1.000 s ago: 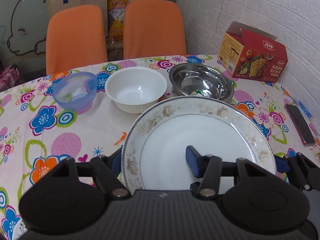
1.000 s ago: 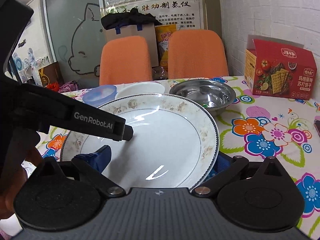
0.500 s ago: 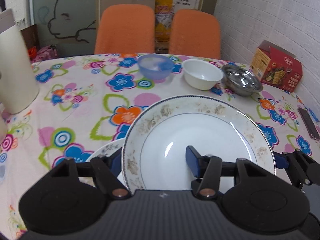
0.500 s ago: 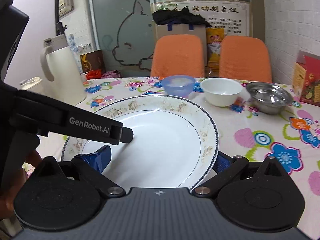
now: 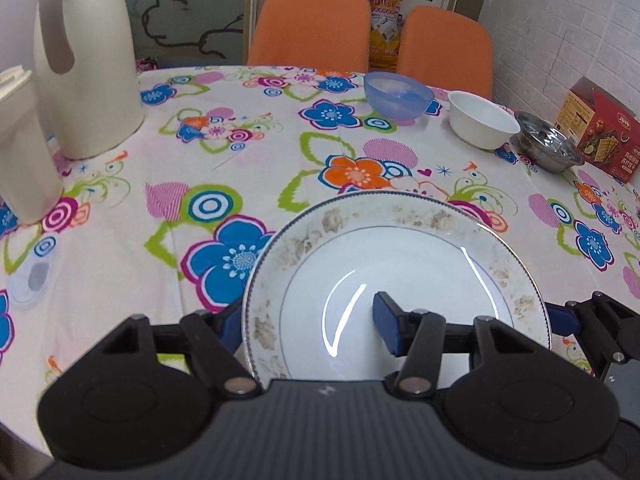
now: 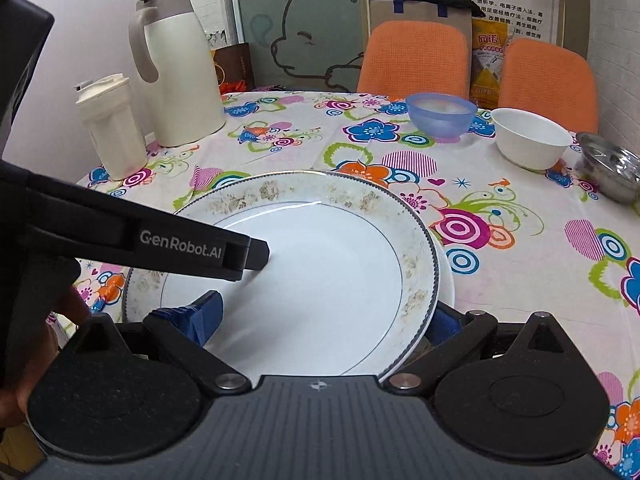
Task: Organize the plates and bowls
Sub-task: 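Carry the gold-rim plate onto the plate stack and open the left tool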
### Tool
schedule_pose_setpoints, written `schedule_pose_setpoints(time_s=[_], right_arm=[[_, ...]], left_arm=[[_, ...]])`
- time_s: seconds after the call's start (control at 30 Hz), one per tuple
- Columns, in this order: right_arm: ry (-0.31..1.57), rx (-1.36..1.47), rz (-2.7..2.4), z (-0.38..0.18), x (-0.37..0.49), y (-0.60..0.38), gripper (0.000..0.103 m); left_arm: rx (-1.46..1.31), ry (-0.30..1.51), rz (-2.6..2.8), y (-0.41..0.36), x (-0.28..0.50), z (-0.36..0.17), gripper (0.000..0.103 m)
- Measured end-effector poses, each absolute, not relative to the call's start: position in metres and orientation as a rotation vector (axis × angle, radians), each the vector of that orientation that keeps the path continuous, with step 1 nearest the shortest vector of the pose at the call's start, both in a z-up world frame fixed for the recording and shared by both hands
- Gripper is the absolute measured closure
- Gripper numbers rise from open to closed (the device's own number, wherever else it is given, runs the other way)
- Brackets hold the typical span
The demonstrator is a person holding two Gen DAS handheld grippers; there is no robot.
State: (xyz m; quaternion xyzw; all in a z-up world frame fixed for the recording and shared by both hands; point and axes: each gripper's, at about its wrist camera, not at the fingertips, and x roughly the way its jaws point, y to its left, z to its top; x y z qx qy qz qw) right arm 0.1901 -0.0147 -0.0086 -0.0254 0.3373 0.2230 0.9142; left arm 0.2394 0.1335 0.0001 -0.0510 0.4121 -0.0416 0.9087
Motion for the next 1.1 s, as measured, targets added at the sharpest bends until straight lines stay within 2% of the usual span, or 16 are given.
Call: schedule_pose_setpoints(time_s=[0.1, 0.3, 0.77, 1.1], right_arm=[[0.689, -0.054, 0.453, -0.006, 0.190, -0.017, 0.015], [0.665, -0.003, 0.438, 0.001, 0.189, -0.028, 0.015], [0.559, 0.078, 0.377, 0.018, 0.177, -0.057, 0.015], [0.600, 0.156, 0.331, 0.007, 0.175, -0.092, 0.015]], left_arm=[[-0.100, 0.815, -0.108, 0.135, 0.236, 0.003, 0.045], [-0.076, 0.687, -0.080, 0.140, 0.223, 0.029, 0.032], [-0.094, 0.685, -0.121, 0.123, 0.221, 0.035, 0.030], [-0.068, 0.688, -0.147, 0.101, 0.219, 0.037, 0.030]])
